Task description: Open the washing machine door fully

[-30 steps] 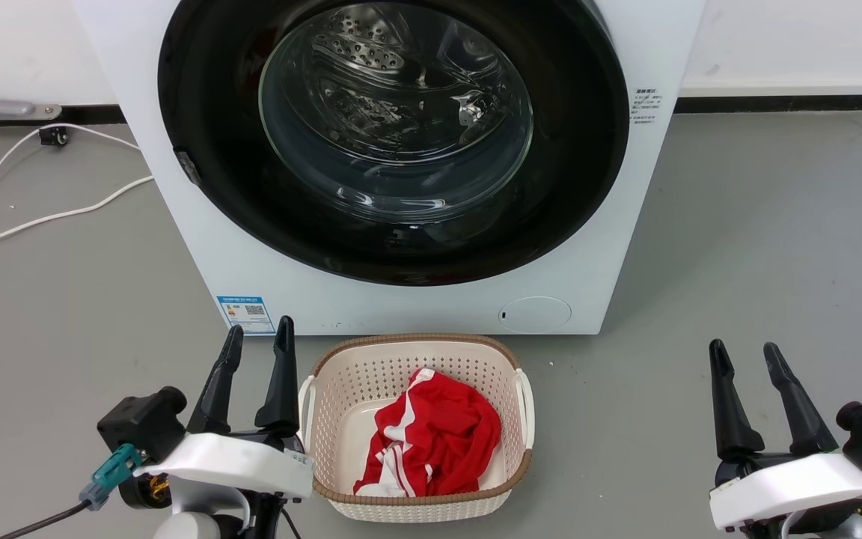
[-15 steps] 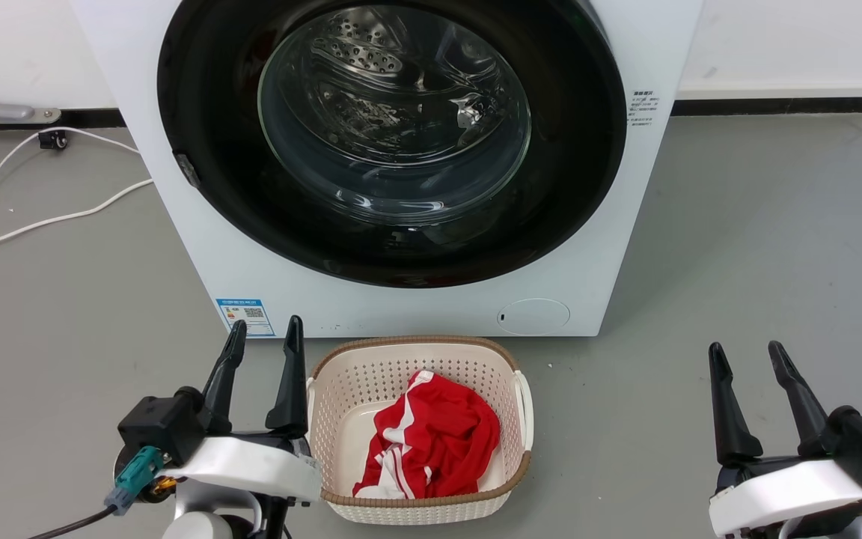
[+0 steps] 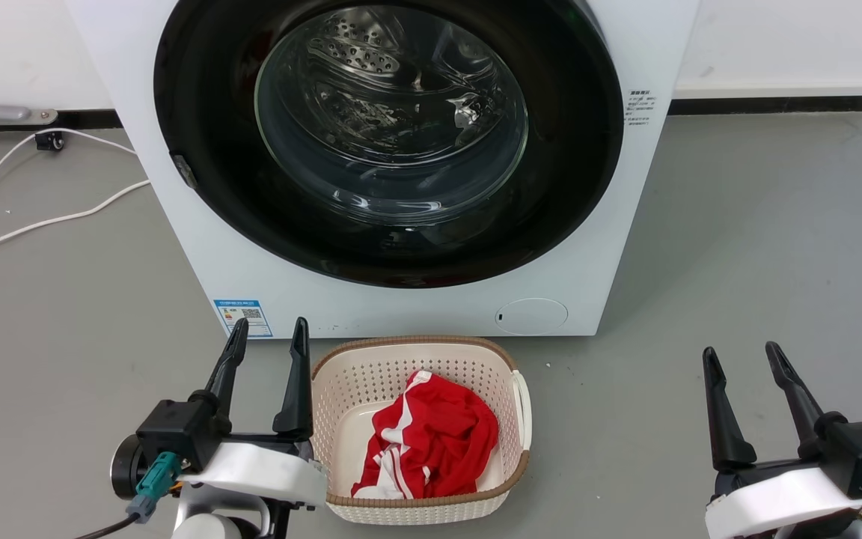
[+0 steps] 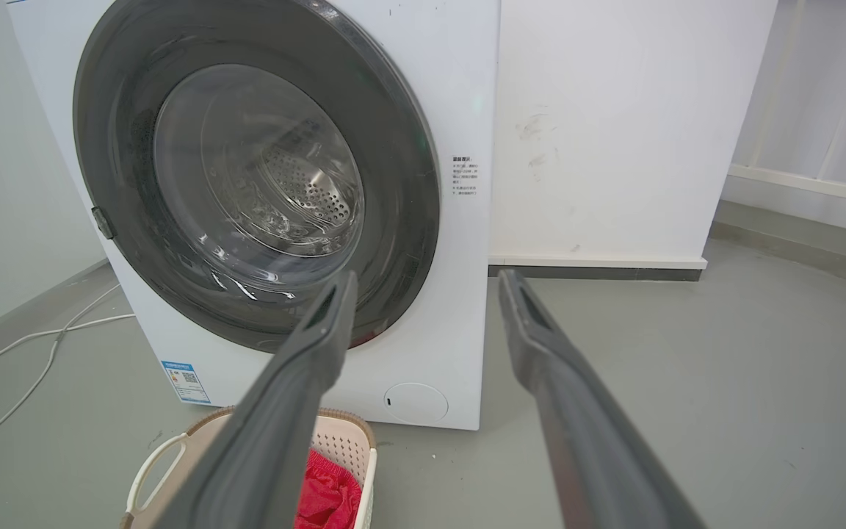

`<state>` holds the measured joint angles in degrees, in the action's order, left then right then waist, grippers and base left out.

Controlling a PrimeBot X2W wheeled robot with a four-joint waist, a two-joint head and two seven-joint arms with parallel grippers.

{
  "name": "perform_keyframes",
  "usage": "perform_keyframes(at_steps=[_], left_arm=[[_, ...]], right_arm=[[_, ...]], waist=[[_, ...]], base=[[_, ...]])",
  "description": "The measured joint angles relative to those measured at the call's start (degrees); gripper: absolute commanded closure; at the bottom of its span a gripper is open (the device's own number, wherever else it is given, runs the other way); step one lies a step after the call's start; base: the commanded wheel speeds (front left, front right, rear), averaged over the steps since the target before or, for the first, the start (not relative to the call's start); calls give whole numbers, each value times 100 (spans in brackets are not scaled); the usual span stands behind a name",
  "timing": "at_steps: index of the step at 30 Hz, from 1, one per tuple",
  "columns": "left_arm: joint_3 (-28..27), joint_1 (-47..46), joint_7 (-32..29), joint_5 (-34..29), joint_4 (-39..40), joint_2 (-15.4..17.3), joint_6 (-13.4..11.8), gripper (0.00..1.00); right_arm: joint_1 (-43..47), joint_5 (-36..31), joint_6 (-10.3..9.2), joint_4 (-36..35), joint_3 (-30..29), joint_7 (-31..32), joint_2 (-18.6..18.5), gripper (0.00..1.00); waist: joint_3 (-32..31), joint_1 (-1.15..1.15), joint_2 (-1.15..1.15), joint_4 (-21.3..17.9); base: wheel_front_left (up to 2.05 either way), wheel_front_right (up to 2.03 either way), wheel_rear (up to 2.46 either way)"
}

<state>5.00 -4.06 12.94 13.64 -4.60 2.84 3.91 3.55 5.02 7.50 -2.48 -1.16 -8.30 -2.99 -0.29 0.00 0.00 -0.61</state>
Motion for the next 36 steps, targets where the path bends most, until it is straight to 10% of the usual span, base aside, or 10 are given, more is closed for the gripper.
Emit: perform_keyframes(at_steps=[36], left_arm=[[69, 4, 213, -699, -111, 1, -167, 0]], right_arm=[[58, -412, 1, -10, 29, -176, 1, 0]], waist=[[2, 0, 0, 62]], base=[[0, 0, 0]])
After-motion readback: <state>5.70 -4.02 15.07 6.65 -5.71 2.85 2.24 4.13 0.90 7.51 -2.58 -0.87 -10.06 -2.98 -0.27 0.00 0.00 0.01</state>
